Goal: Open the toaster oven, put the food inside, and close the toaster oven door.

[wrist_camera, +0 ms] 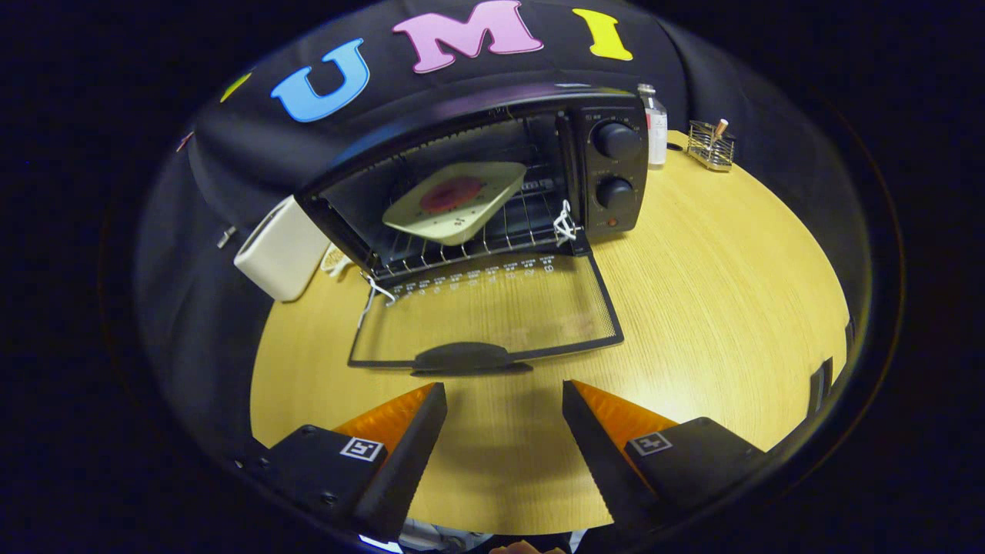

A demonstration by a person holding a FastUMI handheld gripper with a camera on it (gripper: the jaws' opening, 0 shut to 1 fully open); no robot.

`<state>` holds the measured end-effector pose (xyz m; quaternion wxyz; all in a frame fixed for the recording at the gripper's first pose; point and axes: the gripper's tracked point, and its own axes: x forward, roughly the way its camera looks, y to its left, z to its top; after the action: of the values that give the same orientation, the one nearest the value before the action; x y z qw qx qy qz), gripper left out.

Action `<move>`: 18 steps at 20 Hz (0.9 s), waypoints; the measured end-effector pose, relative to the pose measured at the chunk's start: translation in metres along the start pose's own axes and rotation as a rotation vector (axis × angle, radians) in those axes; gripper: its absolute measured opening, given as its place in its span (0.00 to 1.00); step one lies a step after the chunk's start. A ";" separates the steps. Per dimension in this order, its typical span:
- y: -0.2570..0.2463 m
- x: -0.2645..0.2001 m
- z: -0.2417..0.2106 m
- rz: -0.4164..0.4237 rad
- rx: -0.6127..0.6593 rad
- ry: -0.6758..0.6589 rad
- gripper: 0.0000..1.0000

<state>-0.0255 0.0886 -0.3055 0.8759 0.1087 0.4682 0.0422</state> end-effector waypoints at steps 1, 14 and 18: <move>-0.004 0.005 -0.006 -0.023 -0.030 0.014 0.99; 0.014 0.043 -0.007 -0.089 -0.150 -0.008 0.99; 0.025 0.033 0.013 -0.074 -0.203 -0.073 1.00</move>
<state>0.0045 0.1168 -0.3198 0.8998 0.0033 0.4331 0.0531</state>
